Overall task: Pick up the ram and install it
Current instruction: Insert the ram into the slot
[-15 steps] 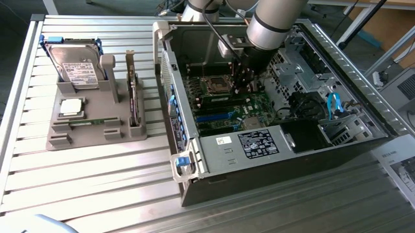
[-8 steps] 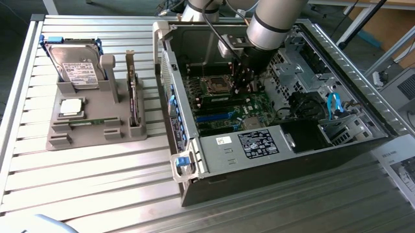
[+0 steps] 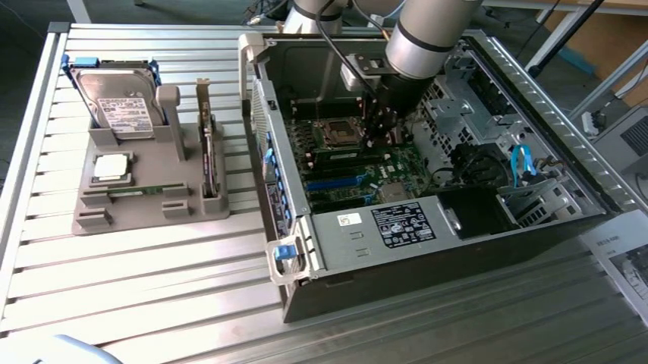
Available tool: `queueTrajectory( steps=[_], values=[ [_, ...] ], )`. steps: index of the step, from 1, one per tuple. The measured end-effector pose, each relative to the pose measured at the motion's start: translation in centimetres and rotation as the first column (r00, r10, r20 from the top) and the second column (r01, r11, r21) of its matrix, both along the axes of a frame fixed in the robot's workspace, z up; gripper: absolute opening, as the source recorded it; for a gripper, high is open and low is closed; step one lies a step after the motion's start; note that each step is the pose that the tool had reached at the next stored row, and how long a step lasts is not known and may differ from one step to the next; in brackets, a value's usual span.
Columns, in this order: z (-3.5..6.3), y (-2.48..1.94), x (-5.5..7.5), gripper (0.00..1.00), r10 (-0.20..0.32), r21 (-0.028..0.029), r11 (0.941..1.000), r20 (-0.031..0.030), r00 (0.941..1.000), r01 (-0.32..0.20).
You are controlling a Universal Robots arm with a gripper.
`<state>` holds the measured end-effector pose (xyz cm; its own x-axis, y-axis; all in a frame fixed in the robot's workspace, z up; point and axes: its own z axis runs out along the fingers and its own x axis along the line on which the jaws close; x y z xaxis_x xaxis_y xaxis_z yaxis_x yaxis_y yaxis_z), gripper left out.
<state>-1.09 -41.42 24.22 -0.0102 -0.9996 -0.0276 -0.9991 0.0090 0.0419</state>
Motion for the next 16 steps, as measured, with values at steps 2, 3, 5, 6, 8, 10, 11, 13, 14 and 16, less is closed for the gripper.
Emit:
queueTrajectory(
  steps=[2,3,5,6,8,10,11,13,14,16],
  values=[
    [0.00,-0.04,0.00,0.12,0.000,0.0000,1.0000,0.0000,1.0000,0.000],
    [0.00,-0.06,0.00,0.12,0.000,0.0000,1.0000,0.0000,1.0000,0.000],
    [0.00,-0.06,0.00,0.12,0.000,-0.0001,1.0000,0.0000,1.0000,0.000],
    [-0.02,-0.07,0.00,0.12,0.000,-0.0002,1.0000,-0.0001,1.0000,0.000],
    [-0.07,-0.07,0.00,0.12,0.000,-0.0001,1.0000,0.0000,1.0000,0.000],
    [-0.13,-0.06,0.00,0.12,0.000,0.0001,1.0000,0.0000,1.0000,0.000],
    [-0.15,-0.06,0.00,0.12,0.000,-0.0001,1.0000,0.0000,1.0000,0.000],
    [-0.20,-0.06,0.00,0.12,0.000,-0.0001,1.0000,0.0000,1.0000,0.000],
    [-0.22,-0.06,0.00,0.12,0.000,-0.0001,1.0000,0.0000,1.0000,0.000],
    [-0.24,-0.05,0.00,0.12,0.000,-0.0002,1.0000,0.0000,1.0000,0.000]
  ],
)
